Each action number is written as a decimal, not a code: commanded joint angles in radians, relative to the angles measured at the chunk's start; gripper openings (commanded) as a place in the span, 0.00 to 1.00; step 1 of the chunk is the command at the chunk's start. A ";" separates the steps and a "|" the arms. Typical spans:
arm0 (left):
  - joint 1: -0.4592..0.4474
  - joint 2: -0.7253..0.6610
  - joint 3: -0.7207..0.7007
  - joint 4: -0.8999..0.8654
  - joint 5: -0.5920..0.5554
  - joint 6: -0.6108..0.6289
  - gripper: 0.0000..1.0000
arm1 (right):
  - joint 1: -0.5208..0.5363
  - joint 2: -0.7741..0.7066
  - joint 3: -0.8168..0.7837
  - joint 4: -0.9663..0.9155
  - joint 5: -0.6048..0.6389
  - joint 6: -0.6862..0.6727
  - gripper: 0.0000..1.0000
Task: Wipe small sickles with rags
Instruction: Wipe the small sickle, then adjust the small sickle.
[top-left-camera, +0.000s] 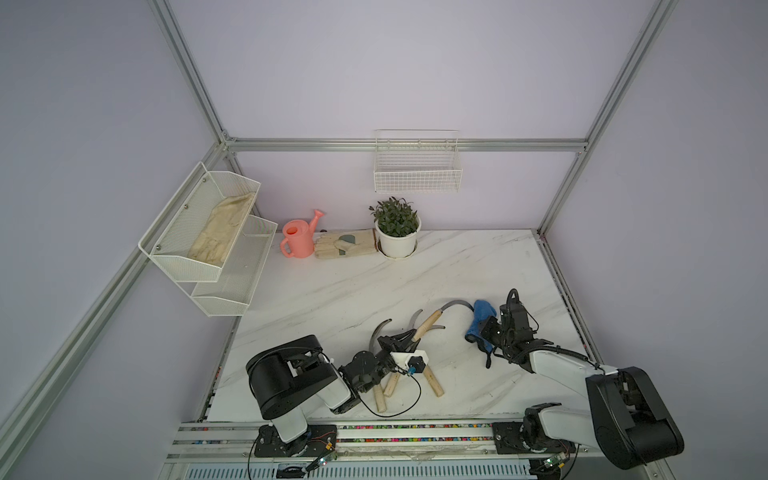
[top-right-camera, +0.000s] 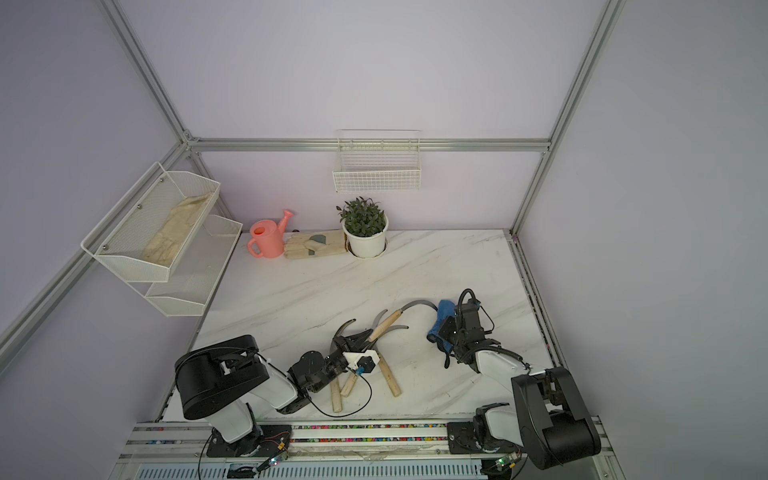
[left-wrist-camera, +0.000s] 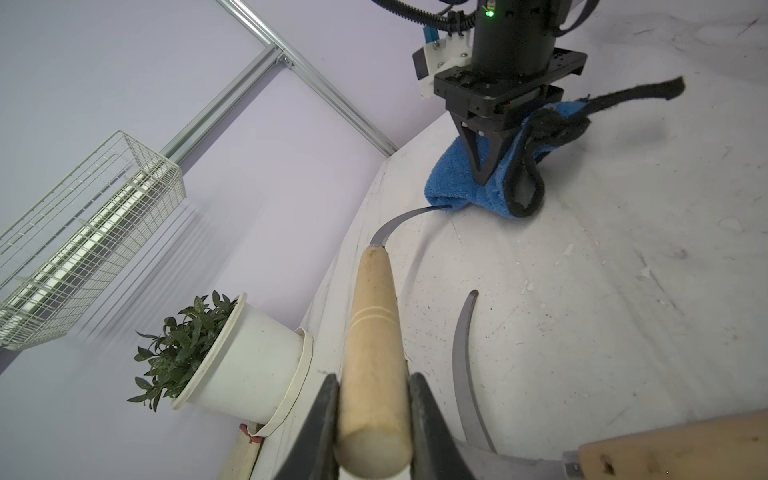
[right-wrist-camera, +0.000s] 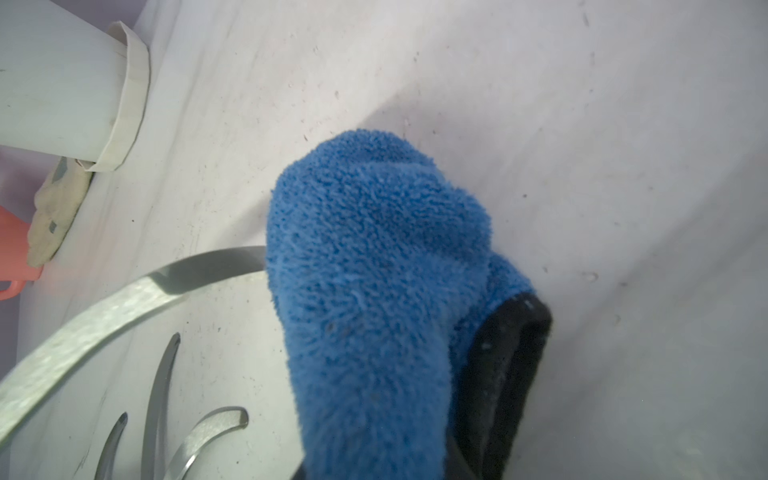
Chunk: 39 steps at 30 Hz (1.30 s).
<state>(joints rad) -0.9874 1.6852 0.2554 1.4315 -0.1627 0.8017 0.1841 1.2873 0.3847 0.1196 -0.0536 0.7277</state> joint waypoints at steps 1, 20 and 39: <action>0.016 -0.070 0.012 0.065 -0.018 -0.126 0.00 | -0.004 -0.003 0.011 0.042 -0.059 -0.002 0.00; 0.217 -0.356 0.559 -1.175 -0.072 -0.949 0.00 | -0.003 -0.390 0.114 -0.275 0.040 0.002 0.00; 0.281 -0.387 0.674 -1.350 0.222 -1.270 0.00 | 0.427 -0.232 0.022 0.120 0.098 0.145 0.00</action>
<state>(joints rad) -0.7044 1.3430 0.9253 0.0410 -0.0460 -0.4034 0.5953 1.0451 0.4171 0.0944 0.0086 0.8265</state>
